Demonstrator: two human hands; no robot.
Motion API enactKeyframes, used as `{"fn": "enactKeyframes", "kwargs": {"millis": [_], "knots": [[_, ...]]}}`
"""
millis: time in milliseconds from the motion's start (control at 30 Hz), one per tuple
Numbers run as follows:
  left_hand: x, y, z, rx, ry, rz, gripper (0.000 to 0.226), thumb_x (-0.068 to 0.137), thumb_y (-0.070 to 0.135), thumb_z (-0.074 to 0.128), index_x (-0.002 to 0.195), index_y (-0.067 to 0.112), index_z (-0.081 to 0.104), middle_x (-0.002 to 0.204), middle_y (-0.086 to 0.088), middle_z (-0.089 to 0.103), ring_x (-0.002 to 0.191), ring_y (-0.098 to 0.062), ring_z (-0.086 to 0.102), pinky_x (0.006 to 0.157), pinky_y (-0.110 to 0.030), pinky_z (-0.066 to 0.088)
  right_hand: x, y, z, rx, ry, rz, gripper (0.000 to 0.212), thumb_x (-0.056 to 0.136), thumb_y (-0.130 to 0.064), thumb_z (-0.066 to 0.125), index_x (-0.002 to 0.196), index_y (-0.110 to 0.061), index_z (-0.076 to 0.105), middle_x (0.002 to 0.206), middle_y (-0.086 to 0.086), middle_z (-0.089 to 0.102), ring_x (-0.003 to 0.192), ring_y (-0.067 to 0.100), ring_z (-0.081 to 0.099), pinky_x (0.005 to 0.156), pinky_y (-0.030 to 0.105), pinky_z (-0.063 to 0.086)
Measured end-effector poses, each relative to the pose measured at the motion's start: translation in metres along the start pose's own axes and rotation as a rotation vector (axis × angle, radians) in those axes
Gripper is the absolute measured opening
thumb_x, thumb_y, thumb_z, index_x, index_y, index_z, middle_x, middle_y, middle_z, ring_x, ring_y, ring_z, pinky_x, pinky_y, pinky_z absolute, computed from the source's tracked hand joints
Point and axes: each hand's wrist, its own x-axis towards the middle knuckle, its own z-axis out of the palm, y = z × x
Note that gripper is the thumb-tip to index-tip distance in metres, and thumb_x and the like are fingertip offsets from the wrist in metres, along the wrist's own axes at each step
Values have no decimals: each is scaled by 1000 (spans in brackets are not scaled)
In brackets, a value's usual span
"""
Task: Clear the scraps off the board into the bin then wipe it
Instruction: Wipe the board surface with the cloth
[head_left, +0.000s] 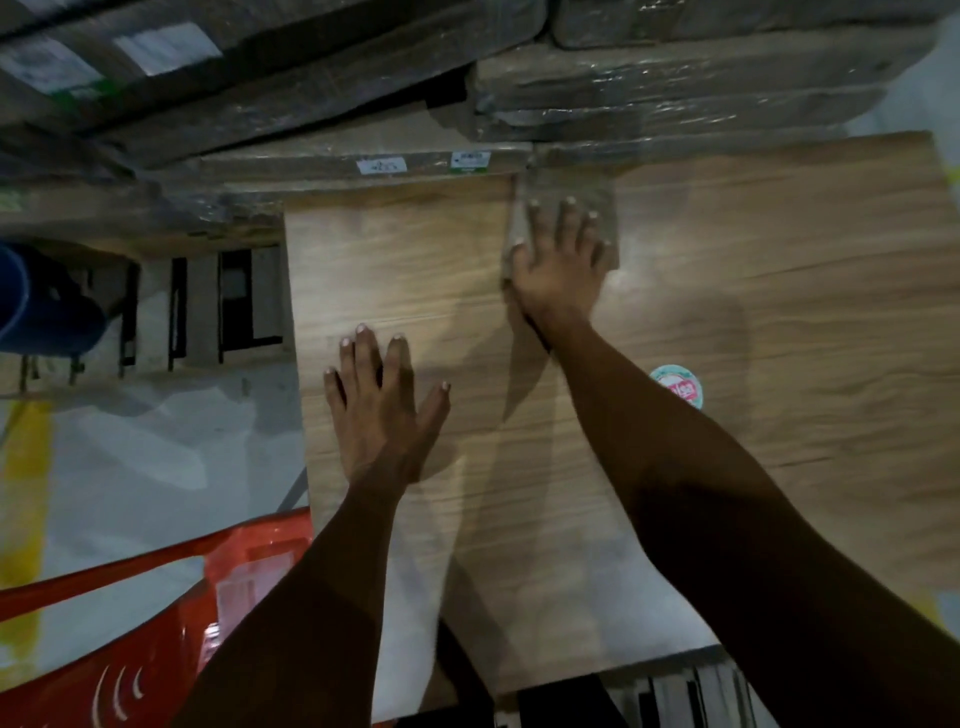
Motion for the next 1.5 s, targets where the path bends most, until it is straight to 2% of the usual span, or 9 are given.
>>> {"fn": "enactKeyframes", "kwargs": {"millis": [100,300,467,600,800,1067,1267,1333,1500], "knots": [[-2,2,2,51,26,73,67,97,61,47,150,24,33,168,-16,18,157,-35,12,125,-55,17,-15,4,4,44,19,106,64,103,-53,23,164,-36,10,174,10,2,159,40,1,125,62,4],[-7,-2,8,104,121,127,54,102,54,44,146,22,45,153,-14,40,143,-34,35,115,-52,32,-100,-8,22,-9,-23,-276,61,102,-55,27,161,-41,24,173,4,15,159,34,11,123,56,9],[-9,1,11,118,197,243,40,105,40,49,137,16,53,133,-15,52,119,-34,49,99,-47,40,-80,67,7,-15,18,107,61,105,-51,31,163,-38,18,173,8,8,159,39,7,125,60,9],[-9,5,23,100,171,199,38,106,33,46,139,15,51,138,-17,51,125,-35,49,105,-50,42,-108,43,17,5,27,140,68,97,-53,16,163,-35,17,173,12,7,158,41,6,124,61,6],[-47,50,47,1,124,-41,55,106,35,44,155,12,38,161,-21,36,147,-41,33,120,-56,24,-157,27,30,-37,13,-262,62,100,-54,27,160,-39,28,171,6,20,157,37,15,124,58,14],[-94,73,65,-25,114,-62,59,104,35,41,160,19,31,168,-13,25,155,-36,20,125,-53,11,-166,92,24,0,71,89,65,99,-56,15,162,-38,18,173,9,10,158,39,8,124,62,10],[-98,75,62,-48,137,-79,55,104,30,38,157,15,37,167,-14,29,155,-35,21,127,-54,14,-213,83,41,-54,21,-434,61,102,-52,31,161,-35,30,171,10,20,157,39,17,123,59,18],[-101,76,60,-71,167,-65,53,102,28,40,153,13,42,163,-15,33,153,-35,25,126,-54,17,-212,98,36,-64,60,-340,60,102,-52,32,160,-36,30,171,8,21,157,38,19,123,58,19],[-104,76,58,-110,204,-52,53,100,33,44,149,13,47,161,-16,37,152,-35,27,125,-54,18,-242,119,35,35,75,198,61,105,-53,28,163,-40,17,173,9,9,159,38,9,124,60,9]]}}
